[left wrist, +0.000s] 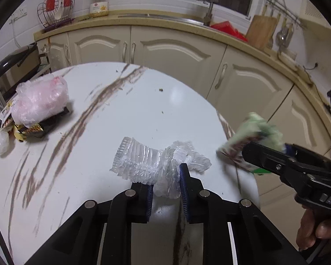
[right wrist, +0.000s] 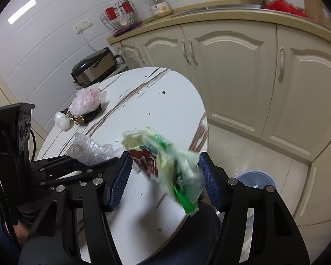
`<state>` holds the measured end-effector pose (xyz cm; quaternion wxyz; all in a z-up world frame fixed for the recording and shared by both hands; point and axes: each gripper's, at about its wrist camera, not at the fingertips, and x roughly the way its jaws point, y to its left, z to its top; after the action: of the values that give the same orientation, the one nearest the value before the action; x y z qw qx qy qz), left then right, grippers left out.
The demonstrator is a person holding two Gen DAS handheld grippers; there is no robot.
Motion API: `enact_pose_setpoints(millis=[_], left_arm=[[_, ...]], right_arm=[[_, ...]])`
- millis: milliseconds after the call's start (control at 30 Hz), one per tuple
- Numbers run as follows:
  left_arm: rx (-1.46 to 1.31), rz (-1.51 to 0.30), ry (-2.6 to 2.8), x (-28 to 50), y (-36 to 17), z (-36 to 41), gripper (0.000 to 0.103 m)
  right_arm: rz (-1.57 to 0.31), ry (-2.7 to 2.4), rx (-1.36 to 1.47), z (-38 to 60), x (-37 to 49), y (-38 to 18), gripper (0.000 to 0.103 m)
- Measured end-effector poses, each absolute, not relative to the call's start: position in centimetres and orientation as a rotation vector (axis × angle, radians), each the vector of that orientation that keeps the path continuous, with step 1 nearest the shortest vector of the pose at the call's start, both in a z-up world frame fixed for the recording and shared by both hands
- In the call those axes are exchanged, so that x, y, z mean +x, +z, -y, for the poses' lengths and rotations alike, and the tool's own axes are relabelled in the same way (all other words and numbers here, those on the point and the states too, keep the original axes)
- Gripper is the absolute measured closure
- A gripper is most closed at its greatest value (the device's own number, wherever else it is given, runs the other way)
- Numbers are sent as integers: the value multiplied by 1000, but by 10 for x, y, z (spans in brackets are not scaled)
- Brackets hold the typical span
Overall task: Collect trash
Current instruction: 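Grasp the clear plastic packaging with the left tool while the right tool holds the bag, then carry the snack bag and clear plastic to the blue bin and release both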
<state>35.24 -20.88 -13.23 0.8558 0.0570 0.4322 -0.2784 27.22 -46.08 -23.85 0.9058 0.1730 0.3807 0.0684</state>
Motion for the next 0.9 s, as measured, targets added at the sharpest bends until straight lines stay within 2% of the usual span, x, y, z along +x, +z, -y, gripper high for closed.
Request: enact_pose_setpoints(millis=[33,67,333,433,900], left_arm=[[118,-903,-586,351,-129,206,85],[122,-896,-586,351,-127,206,85],[126,-897,-571,340,-125,201,85],[115,-897,-567,340,-123,197,85],[90,-863,-564,331,-107,185,86]], right_arm=[[-783,139,361,462,271,-238,58],[-779,137,368,465,269,-238,63],[-816,160,361,467,277,-254,63],[-821,177,348,462,285,-257,79],[-772,210,367,460,282,-246,83]])
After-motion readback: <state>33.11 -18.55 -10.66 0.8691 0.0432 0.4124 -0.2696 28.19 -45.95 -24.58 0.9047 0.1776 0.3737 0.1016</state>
